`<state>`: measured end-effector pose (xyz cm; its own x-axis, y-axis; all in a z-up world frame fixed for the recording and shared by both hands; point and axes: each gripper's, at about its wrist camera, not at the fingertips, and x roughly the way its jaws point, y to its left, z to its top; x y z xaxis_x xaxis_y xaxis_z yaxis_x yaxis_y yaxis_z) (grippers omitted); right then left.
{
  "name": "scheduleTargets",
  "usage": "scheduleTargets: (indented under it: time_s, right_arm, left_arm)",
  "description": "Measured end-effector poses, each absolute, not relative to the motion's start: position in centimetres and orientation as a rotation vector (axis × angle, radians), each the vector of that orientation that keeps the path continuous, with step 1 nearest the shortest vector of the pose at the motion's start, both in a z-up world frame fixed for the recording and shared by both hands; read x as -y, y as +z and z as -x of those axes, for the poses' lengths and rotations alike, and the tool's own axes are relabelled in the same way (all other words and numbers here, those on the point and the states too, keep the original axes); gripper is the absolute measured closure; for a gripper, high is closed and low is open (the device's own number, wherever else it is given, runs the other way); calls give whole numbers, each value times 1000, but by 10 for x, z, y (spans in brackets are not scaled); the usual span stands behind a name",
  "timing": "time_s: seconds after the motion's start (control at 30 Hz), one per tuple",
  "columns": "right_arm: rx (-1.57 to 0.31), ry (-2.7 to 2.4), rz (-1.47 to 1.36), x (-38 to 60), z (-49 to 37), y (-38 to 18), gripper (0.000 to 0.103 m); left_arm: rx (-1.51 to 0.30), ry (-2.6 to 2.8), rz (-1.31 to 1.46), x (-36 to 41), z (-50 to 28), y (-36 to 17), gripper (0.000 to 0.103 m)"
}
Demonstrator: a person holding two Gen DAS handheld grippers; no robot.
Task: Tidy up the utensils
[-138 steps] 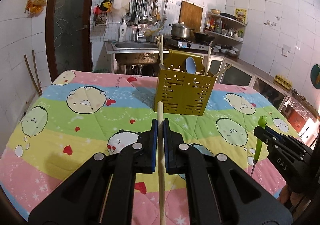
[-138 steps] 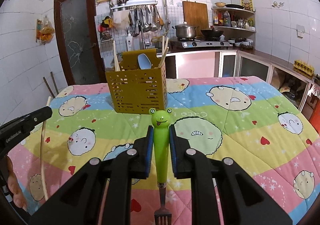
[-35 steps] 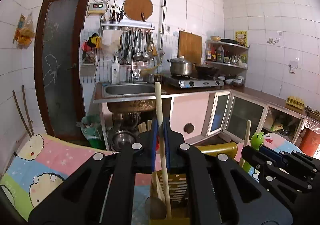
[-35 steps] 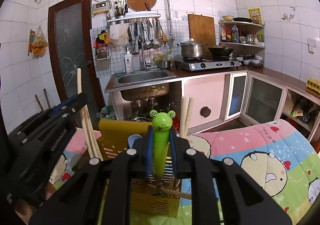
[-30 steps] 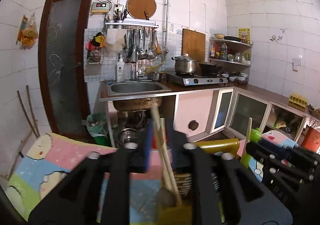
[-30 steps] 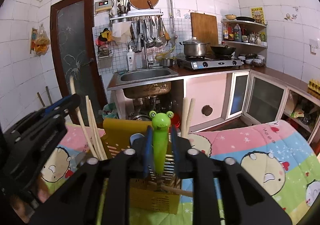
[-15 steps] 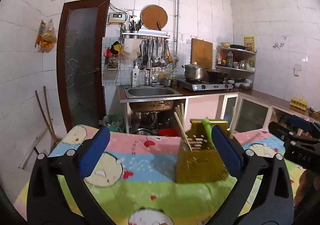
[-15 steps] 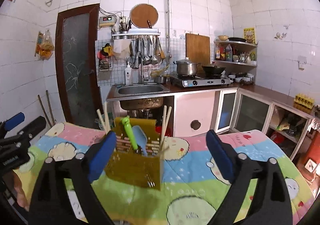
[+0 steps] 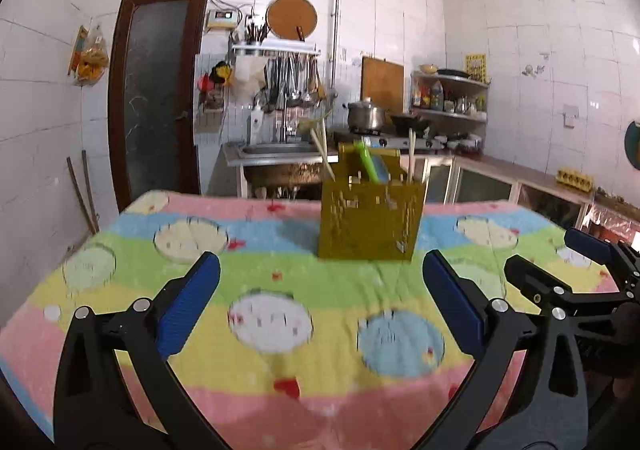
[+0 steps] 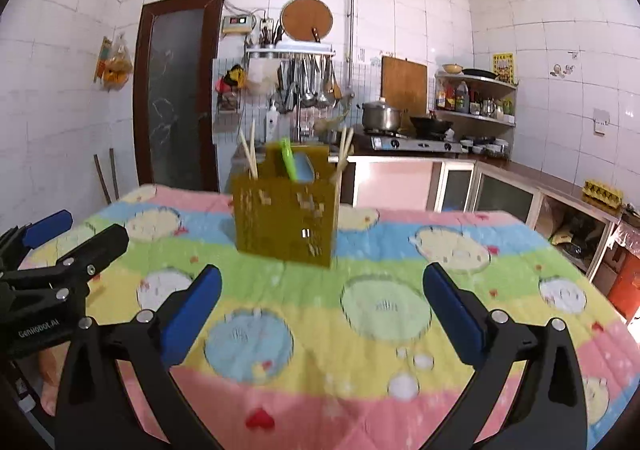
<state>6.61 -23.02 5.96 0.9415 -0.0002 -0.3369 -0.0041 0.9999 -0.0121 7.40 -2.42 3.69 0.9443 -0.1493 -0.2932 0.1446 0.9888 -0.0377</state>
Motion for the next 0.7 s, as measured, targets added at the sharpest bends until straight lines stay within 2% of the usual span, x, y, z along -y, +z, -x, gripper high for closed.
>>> scheduleTargets:
  time_s: [0.23,0.7]
  right_arm:
    - [-339,-38,-20,254,-51,34,5]
    - [-248,-79,-108,273,-33,23,4]
  left_arm:
    - [-313,-118,-16,25,-70,10,5]
    - [-247,-111,-11,21,-56,8,5]
